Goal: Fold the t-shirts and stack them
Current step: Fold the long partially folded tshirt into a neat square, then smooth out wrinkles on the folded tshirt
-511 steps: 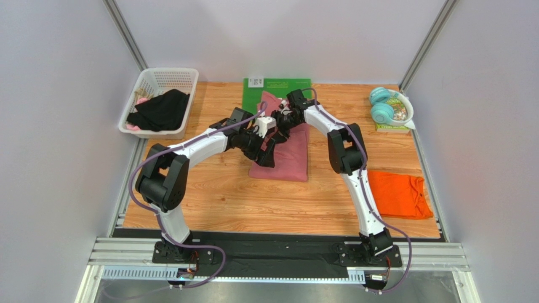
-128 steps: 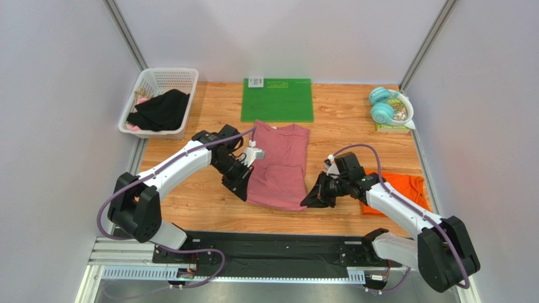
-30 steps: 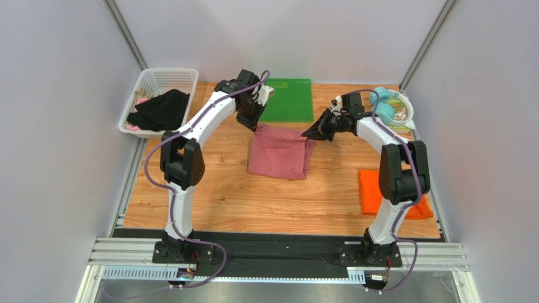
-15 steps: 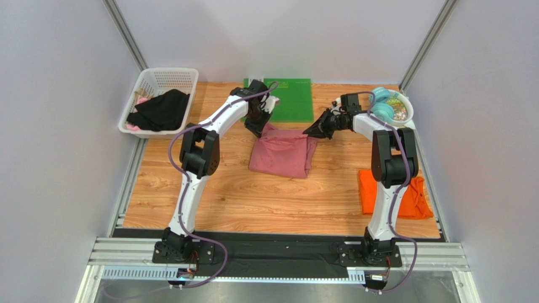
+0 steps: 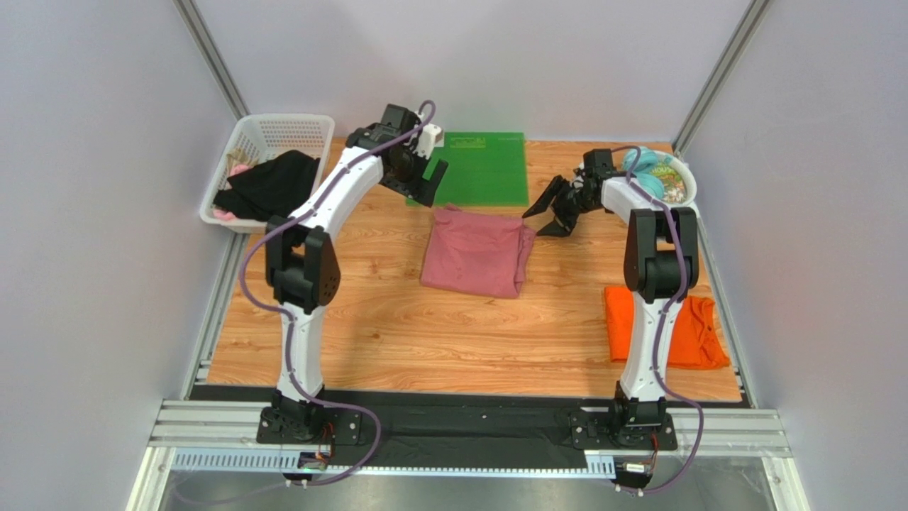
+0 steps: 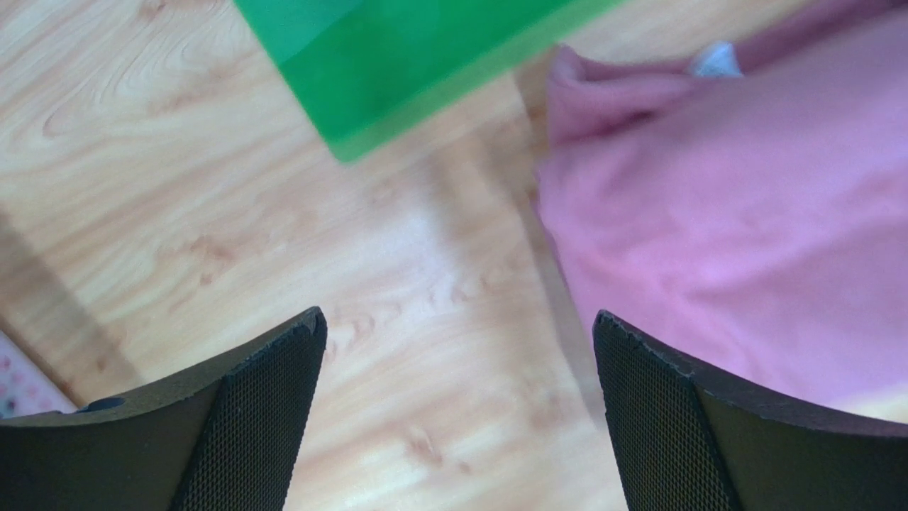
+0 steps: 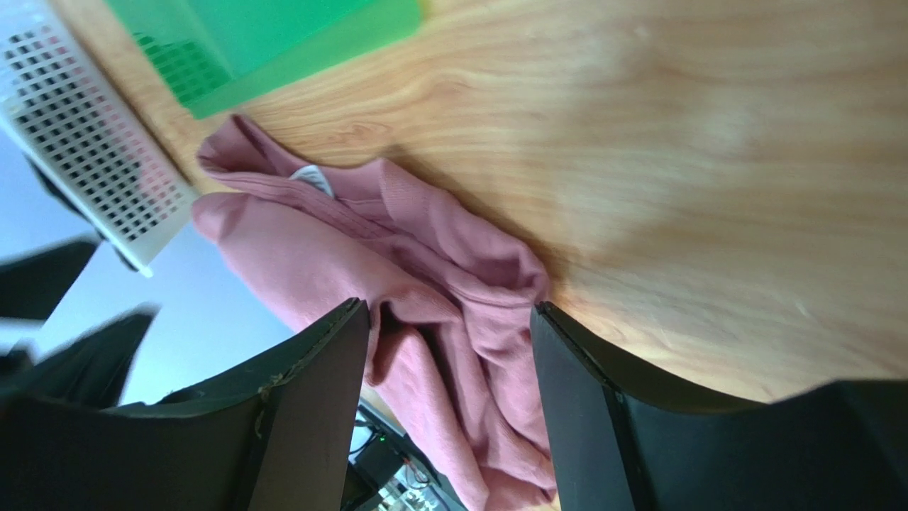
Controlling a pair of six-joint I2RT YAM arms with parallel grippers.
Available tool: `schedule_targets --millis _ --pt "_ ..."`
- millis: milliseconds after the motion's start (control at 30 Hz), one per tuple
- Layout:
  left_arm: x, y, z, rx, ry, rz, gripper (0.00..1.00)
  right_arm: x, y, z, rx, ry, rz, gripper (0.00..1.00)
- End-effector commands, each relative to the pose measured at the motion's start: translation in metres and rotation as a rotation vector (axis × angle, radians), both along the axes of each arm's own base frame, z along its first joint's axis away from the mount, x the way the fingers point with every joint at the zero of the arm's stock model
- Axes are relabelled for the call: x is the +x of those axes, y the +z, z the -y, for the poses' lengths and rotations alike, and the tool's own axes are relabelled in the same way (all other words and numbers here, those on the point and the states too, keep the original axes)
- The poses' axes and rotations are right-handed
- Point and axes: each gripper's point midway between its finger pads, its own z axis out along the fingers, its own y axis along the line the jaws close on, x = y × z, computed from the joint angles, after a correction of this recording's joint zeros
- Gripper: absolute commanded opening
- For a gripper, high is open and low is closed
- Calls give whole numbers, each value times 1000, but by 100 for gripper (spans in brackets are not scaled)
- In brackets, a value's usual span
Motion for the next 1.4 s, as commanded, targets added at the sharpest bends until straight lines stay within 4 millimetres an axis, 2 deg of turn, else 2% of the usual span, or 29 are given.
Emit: schedule_targets --millis 0,33,67,100,133,167,200,233,300,400,433,467,500,533,600,633,700,733,767,800,900,1033,1067,1100,1167,1200,1300,1333,1367 --pt "-52 79 21 -231 -82 59 100 3 68 6 -53 3 154 61" --pt "-59 84 21 -253 -89 58 100 2 93 -1 -24 16 209 60" --pt "-72 90 19 -279 -92 53 100 -1 109 -17 11 51 250 59" --pt "-76 96 16 -297 -85 57 100 -7 124 -30 58 95 276 59" --pt "-77 110 6 -325 -71 89 100 -11 140 -40 72 122 305 59" --pt "-84 110 7 -379 -63 54 100 -14 152 -51 82 155 328 58" --pt "-86 113 2 -390 -55 55 100 -25 162 -70 116 211 341 58" --pt "-88 117 -7 -389 -35 57 100 -31 170 -82 143 244 358 58" --pt "-91 118 -15 -379 -28 62 100 -50 181 -120 257 349 375 59" --pt "-96 118 -30 -371 -2 71 100 -64 168 -162 332 485 365 58" --pt "-98 118 -36 -371 10 74 100 -62 148 -171 332 509 331 58" --pt "-100 119 -36 -383 6 70 100 -67 138 -180 335 535 295 59" --pt "-102 121 -37 -390 -2 72 100 -63 134 -184 338 544 293 59" --pt "-105 124 -40 -389 0 70 100 -59 112 -186 337 543 248 59" --pt "-107 125 -44 -371 -22 82 100 -51 94 -185 330 537 227 60" --pt "-111 128 -44 -372 -34 75 100 -45 77 -185 330 535 204 60" --pt "-117 129 -43 -383 -53 64 100 -35 61 -179 333 517 180 60" --pt "-122 129 -43 -386 -58 55 100 -29 42 -177 330 504 152 61" --pt "-125 128 -41 -397 -64 48 100 -23 35 -173 335 488 137 61" --pt "-127 128 -40 -401 -71 47 100 -21 18 -172 337 480 109 61" --pt "-134 124 -40 -408 -84 30 100 -8 7 -169 354 466 106 61" --pt "-144 110 -38 -415 -99 -21 100 -1 33 -170 396 482 164 61" --pt "-144 109 -38 -415 -101 -22 100 -4 43 -171 416 489 171 61" --pt "-146 107 -38 -415 -103 -27 100 -3 66 -172 431 504 231 61" --pt "-146 107 -37 -417 -104 -25 100 -8 89 -172 457 497 253 62" --pt "-147 107 -37 -420 -105 -26 100 -4 96 -174 469 499 296 62" --pt "-148 108 -37 -423 -105 -25 100 3 101 -179 498 484 284 62" --pt "-149 108 -37 -425 -106 -29 100 4 97 -182 506 483 274 62" --pt "-150 108 -37 -423 -104 -30 100 5 86 -186 521 485 247 62"
